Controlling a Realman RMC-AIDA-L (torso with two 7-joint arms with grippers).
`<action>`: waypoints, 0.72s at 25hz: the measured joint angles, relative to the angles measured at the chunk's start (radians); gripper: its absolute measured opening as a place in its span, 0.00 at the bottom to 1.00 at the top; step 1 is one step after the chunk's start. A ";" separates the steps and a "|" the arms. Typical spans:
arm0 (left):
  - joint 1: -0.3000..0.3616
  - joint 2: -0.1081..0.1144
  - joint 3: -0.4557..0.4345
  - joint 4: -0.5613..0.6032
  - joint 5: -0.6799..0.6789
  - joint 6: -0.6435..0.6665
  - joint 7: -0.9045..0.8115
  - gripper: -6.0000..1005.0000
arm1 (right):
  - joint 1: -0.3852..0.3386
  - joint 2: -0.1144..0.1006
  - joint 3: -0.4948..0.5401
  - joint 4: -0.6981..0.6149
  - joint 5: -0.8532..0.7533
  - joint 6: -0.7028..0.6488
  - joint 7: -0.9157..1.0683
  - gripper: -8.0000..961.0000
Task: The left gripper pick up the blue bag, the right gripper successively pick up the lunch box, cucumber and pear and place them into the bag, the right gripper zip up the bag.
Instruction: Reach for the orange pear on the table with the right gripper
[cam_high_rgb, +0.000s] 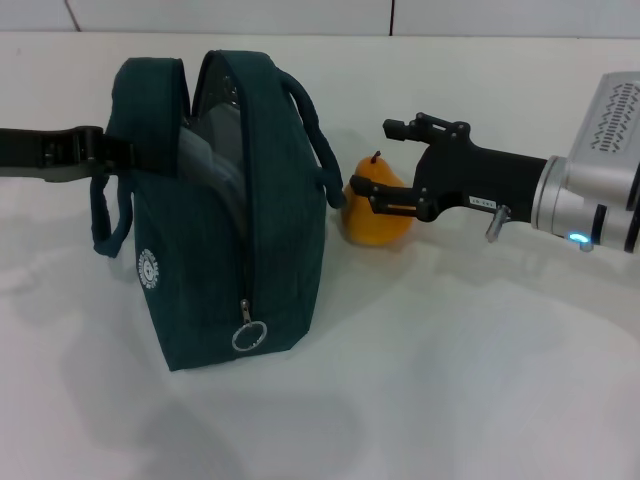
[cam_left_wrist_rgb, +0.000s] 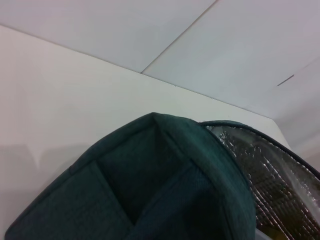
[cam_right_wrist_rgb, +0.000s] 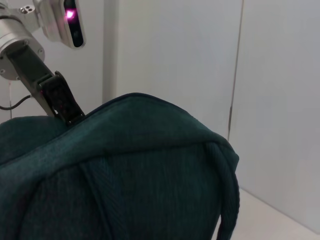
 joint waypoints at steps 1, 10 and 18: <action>0.000 0.000 0.000 0.000 0.000 0.000 0.000 0.04 | 0.001 0.000 -0.002 0.000 0.003 0.002 0.000 0.85; -0.003 0.000 0.000 -0.008 -0.001 0.000 0.002 0.04 | 0.017 0.000 -0.006 0.009 0.017 0.022 -0.001 0.84; -0.005 0.000 0.000 -0.011 -0.004 0.000 0.002 0.04 | 0.025 0.000 -0.007 0.012 0.023 0.030 -0.001 0.68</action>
